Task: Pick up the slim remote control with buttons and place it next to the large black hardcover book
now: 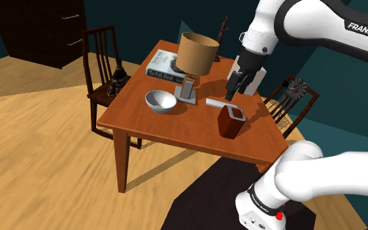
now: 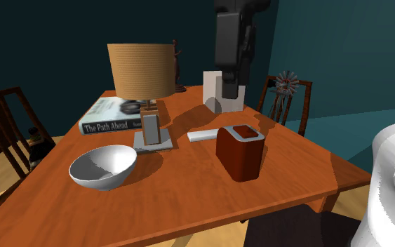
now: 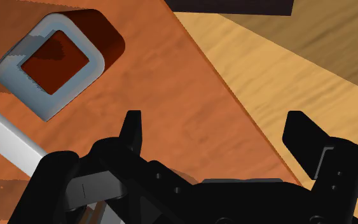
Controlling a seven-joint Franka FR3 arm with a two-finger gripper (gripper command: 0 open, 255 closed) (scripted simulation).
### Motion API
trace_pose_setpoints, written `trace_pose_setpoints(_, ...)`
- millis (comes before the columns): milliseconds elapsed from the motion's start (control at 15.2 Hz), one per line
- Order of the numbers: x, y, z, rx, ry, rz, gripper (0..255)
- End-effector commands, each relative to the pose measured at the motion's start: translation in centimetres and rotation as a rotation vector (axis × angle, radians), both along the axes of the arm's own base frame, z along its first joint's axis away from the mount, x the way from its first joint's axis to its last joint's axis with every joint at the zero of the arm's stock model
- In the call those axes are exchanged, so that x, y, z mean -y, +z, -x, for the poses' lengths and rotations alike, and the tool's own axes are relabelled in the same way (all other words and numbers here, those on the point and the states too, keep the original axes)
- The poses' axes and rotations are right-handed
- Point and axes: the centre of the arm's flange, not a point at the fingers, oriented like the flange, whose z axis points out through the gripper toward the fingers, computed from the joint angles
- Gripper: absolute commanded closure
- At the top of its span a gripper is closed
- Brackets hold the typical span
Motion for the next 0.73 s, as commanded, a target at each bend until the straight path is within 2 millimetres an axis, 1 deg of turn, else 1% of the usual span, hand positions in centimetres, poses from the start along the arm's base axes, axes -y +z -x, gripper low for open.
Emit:
trace_pose_setpoints(0, 0.0, 0.0, 0.0, 0.0, 0.0, 0.0, 0)
trace_pose_setpoints(330, 5.7, -3.3, -1.2, 0.002, 0.077, -0.008, 0)
trace_pose_setpoints(660, 11.2, -6.7, -2.8, 0.005, 0.153, -0.016, 0)
